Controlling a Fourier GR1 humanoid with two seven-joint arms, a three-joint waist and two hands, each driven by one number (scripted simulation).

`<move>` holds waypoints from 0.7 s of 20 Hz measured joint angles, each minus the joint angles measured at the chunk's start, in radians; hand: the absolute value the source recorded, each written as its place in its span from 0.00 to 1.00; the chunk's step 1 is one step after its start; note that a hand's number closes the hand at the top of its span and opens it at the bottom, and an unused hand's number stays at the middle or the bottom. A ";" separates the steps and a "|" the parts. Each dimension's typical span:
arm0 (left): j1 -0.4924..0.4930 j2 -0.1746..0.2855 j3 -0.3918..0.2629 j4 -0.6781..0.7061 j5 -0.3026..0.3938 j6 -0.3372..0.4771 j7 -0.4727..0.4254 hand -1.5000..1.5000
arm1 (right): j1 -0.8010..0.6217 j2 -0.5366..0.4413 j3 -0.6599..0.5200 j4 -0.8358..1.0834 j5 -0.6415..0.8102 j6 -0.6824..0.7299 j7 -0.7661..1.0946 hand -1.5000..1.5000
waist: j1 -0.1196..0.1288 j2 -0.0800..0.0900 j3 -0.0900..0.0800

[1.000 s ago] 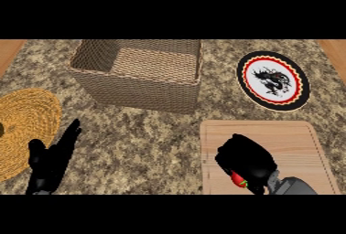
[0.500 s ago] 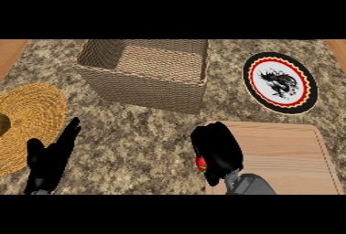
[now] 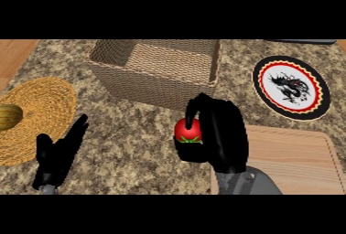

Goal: Pick the tomato from the cutting board and place it in the basket

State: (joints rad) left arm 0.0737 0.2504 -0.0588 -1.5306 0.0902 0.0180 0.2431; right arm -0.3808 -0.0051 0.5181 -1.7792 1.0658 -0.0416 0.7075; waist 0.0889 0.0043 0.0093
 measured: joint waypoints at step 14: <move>-0.051 -0.012 -0.036 0.022 -0.017 -0.013 0.035 0.50 | -0.474 -0.001 -0.085 0.135 0.091 -0.185 0.410 1.00 | 0.046 -0.003 -0.011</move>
State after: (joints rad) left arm 0.0227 0.2387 -0.0946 -1.5089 0.0731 0.0049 0.2782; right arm -0.8547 -0.0062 0.4330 -1.6438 1.1571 -0.2264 1.1172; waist 0.1351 0.0011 -0.0021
